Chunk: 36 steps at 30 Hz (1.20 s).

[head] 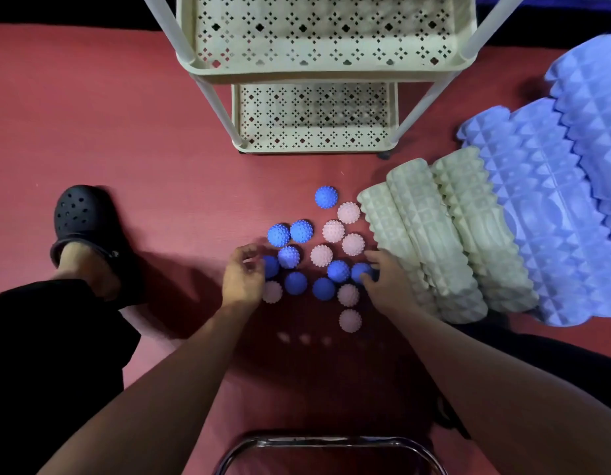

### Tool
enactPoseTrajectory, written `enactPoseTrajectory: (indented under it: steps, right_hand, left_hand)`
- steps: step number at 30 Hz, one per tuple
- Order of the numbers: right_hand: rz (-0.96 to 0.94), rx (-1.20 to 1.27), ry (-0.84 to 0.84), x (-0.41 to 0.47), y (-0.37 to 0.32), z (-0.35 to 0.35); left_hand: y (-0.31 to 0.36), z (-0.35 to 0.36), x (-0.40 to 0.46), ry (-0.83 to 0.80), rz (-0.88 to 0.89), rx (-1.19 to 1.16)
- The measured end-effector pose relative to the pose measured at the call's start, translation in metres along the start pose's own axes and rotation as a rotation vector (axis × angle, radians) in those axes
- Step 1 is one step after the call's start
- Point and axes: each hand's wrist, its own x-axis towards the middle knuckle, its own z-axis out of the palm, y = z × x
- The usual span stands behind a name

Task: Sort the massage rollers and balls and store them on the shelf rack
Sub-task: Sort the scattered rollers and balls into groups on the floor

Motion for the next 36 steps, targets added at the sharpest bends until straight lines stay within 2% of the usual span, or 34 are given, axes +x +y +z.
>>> enactPoseTrajectory:
  steps: [4,8,14,16,18,20,22,23,27,29,33,36]
  right_hand:
    - [0.021,-0.033,-0.056,0.0,0.001,0.003]
    - [0.041,0.114,-0.093,-0.003,-0.001,0.015]
    - [0.069,0.219,-0.201,-0.003,0.001,0.025]
    - [0.022,0.157,-0.26,0.0,-0.002,0.024]
    - [-0.042,0.117,-0.187,0.004,-0.006,0.02]
    - [-0.132,0.048,0.035,0.011,-0.012,0.013]
    - [-0.23,-0.119,0.224,0.022,-0.022,0.003]
    - [-0.254,-0.196,0.239,0.03,-0.029,-0.002]
    - [-0.266,-0.302,-0.026,0.06,-0.055,-0.006]
    - [-0.234,-0.368,-0.06,0.066,-0.063,-0.003]
    - [-0.24,-0.358,0.016,0.06,-0.065,0.005]
    - [-0.227,-0.216,0.006,0.057,-0.062,0.003]
  left_hand:
    - [-0.006,-0.008,0.014,-0.029,-0.067,0.007]
    - [-0.004,0.002,0.014,-0.149,-0.144,-0.073]
    - [-0.002,0.007,0.015,-0.165,-0.127,-0.043]
    - [-0.004,0.006,0.015,-0.177,-0.1,-0.01]
    - [-0.004,0.005,0.017,-0.189,-0.081,0.032]
    - [-0.003,0.004,0.019,-0.203,-0.08,0.092]
    - [0.002,0.004,0.023,-0.174,-0.019,0.176]
    - [0.005,0.004,0.025,-0.141,0.055,0.223]
    - [0.032,0.016,0.035,-0.09,0.434,0.43]
    - [0.05,0.031,0.045,-0.148,0.547,0.521]
    - [0.081,0.068,0.068,-0.44,0.599,0.792]
    - [0.092,0.081,0.077,-0.491,0.509,0.916]
